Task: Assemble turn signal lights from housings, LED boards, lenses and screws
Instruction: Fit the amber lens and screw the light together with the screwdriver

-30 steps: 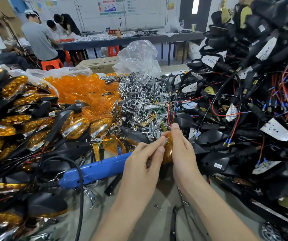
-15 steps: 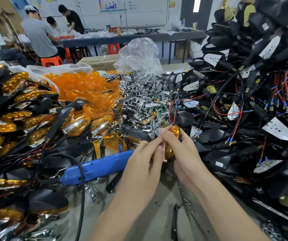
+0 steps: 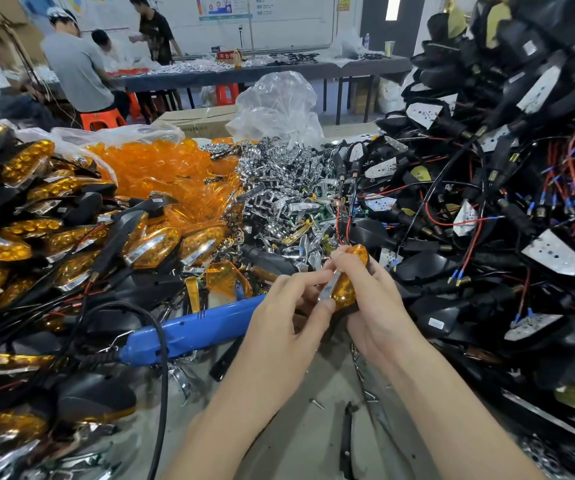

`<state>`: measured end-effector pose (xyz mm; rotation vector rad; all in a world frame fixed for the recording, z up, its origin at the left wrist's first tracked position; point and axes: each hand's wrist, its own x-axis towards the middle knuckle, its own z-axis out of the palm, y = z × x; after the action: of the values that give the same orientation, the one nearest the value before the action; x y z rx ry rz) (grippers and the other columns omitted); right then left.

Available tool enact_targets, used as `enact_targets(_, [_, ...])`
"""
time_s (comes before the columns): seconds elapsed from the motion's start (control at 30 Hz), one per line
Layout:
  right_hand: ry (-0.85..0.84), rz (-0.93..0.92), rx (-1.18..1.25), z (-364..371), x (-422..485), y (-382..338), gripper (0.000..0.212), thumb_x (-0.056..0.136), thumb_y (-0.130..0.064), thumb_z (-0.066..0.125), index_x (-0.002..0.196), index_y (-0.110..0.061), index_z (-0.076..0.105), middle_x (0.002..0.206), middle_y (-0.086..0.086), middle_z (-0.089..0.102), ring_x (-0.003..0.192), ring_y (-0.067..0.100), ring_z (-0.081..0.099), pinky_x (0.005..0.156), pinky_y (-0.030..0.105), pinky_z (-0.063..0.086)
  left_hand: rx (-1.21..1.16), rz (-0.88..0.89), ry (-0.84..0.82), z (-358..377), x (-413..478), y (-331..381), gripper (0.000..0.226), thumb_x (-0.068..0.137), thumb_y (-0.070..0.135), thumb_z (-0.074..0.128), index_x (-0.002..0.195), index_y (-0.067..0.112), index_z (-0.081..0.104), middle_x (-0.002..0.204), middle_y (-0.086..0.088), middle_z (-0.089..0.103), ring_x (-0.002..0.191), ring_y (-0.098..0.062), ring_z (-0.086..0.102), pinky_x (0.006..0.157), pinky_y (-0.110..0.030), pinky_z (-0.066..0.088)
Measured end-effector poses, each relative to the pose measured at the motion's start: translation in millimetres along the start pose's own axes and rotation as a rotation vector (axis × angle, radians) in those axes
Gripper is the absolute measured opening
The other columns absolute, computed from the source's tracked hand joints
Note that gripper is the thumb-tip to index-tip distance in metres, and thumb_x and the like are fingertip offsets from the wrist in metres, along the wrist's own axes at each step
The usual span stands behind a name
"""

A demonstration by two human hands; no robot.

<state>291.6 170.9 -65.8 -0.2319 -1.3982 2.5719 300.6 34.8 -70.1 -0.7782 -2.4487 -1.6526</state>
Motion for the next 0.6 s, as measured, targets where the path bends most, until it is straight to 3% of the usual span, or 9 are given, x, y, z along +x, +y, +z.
enact_targets(0.17, [-0.023,0.023,0.048,-2.7,-0.7,0.8,0.029,0.096,-0.009,0.062,0.072,-0.023,0.071,0.073,-0.002,0.065,0.063,0.012,0.062,0.063,0.029,0.056,-0.016,-0.017,-0.007,-0.7,-0.3,0.6,0.032,0.095,0.021,0.066,0.118,0.043,0.064,0.098,0.015,0.057,0.096,-0.005,0.06,0.076,-0.012,0.046])
enact_targets(0.27, [-0.034,0.057,0.098,-2.2,-0.8,-0.9,0.019,0.086,-0.017,0.071,0.07,-0.026,0.074,0.075,-0.001,0.066,0.067,0.012,0.066,0.065,0.029,0.059,-0.092,-0.038,-0.02,-0.9,1.2,3.3,0.029,0.095,0.022,0.065,0.117,0.042,0.066,0.1,0.016,0.063,0.098,-0.003,0.063,0.081,-0.011,0.046])
enact_targets(0.4, [-0.052,0.074,0.169,-1.3,0.2,-0.9,0.014,0.083,-0.022,0.07,0.07,-0.025,0.075,0.075,0.001,0.069,0.098,0.027,0.077,0.072,0.037,0.061,-0.328,-0.122,-0.075,-1.9,3.5,6.0,0.025,0.09,0.036,0.061,0.113,0.033,0.068,0.112,0.013,0.072,0.107,-0.004,0.066,0.092,-0.02,0.051])
enact_targets(0.5, [-0.092,0.078,0.101,2.1,-2.8,-3.2,0.023,0.085,-0.025,0.066,0.065,-0.03,0.075,0.077,0.0,0.075,0.1,0.026,0.076,0.076,0.045,0.061,-0.501,-0.272,-0.096,-1.8,1.8,5.3,0.033,0.086,0.045,0.062,0.114,0.027,0.064,0.109,-0.002,0.072,0.097,-0.015,0.069,0.084,-0.032,0.056])
enact_targets(0.6, [-0.098,0.072,-0.041,3.5,-7.9,-5.9,0.024,0.086,-0.027,0.064,0.064,-0.03,0.073,0.087,0.006,0.079,0.089,0.022,0.078,0.07,0.041,0.062,-0.718,-0.39,-0.186,1.0,0.0,8.2,0.038,0.092,0.043,0.056,0.126,0.025,0.062,0.116,-0.009,0.069,0.093,-0.024,0.068,0.068,-0.038,0.055])
